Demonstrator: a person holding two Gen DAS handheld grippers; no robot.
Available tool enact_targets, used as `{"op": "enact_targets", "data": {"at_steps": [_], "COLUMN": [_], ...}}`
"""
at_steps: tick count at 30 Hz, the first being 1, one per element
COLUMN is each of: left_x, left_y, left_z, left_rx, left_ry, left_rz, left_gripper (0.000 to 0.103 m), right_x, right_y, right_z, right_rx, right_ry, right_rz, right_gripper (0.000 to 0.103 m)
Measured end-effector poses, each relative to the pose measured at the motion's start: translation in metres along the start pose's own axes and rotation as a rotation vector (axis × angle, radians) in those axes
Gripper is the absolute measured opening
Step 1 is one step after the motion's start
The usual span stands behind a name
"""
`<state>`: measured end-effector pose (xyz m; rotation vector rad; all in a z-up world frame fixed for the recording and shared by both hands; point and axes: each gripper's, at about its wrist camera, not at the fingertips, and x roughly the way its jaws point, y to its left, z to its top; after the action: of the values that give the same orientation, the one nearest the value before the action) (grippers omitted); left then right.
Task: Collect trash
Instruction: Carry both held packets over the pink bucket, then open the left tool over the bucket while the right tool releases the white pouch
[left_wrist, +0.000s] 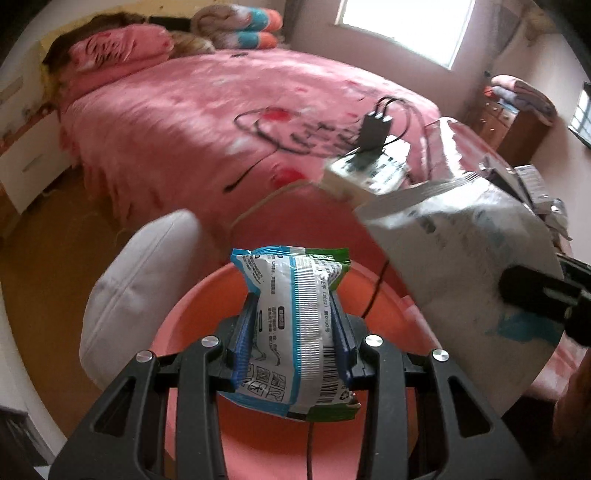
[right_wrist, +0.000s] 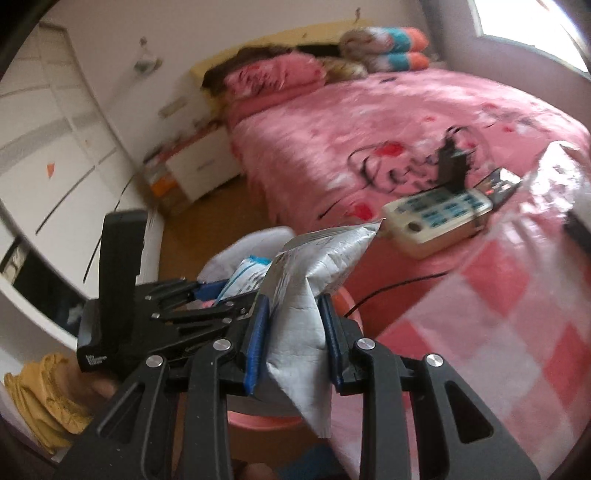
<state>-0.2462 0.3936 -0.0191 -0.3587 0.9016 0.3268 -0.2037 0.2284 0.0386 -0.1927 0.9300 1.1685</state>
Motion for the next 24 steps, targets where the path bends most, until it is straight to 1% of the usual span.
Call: {"op": "enact_targets", "data": {"at_steps": [4, 8, 9, 10, 11, 13, 14, 15, 18, 19, 24], "left_x": [0.018, 0.031, 0.034, 0.036, 0.038, 0.038, 0.037, 0.035, 0.027, 0.025, 0.013], "left_y": [0.018, 0.025, 0.026, 0.028, 0.029, 0.029, 0.029, 0.028, 0.026, 0.026, 0.023], "left_z": [-0.008, -0.016, -0.016, -0.017, -0.018, -0.019, -0.018, -0.017, -0.014, -0.013, -0.011], "left_rx": [-0.038, -0.050, -0.053, -0.058, -0.060, -0.055, -0.047, -0.039, -0.018, -0.020, -0.013], "left_ry": [0.037, 0.065, 0.071, 0.078, 0.082, 0.077, 0.067, 0.057, 0.033, 0.023, -0.005], "left_rz": [0.016, 0.024, 0.028, 0.029, 0.030, 0.033, 0.044, 0.054, 0.069, 0.073, 0.073], "left_gripper": [0.039, 0.040, 0.040, 0.040, 0.043, 0.052, 0.062, 0.065, 0.069, 0.070, 0.071], "right_x": [0.028, 0.046, 0.050, 0.053, 0.053, 0.050, 0.048, 0.042, 0.029, 0.022, -0.012], "right_y": [0.008, 0.011, 0.010, 0.008, 0.007, 0.007, 0.007, 0.006, -0.002, -0.006, -0.017], "right_z": [-0.007, -0.016, -0.017, -0.019, -0.020, -0.021, -0.020, -0.019, -0.013, -0.010, -0.003], "right_rx": [-0.053, -0.072, -0.066, -0.056, -0.052, -0.049, -0.046, -0.039, -0.010, 0.003, 0.069], "right_ry": [0.074, 0.145, 0.170, 0.182, 0.178, 0.168, 0.159, 0.138, 0.089, 0.066, -0.020], "right_rz": [0.000, 0.003, 0.018, 0.026, 0.034, 0.052, 0.046, 0.032, 0.020, 0.014, 0.005], "right_gripper": [0.030, 0.033, 0.036, 0.047, 0.048, 0.061, 0.065, 0.071, 0.074, 0.077, 0.077]}}
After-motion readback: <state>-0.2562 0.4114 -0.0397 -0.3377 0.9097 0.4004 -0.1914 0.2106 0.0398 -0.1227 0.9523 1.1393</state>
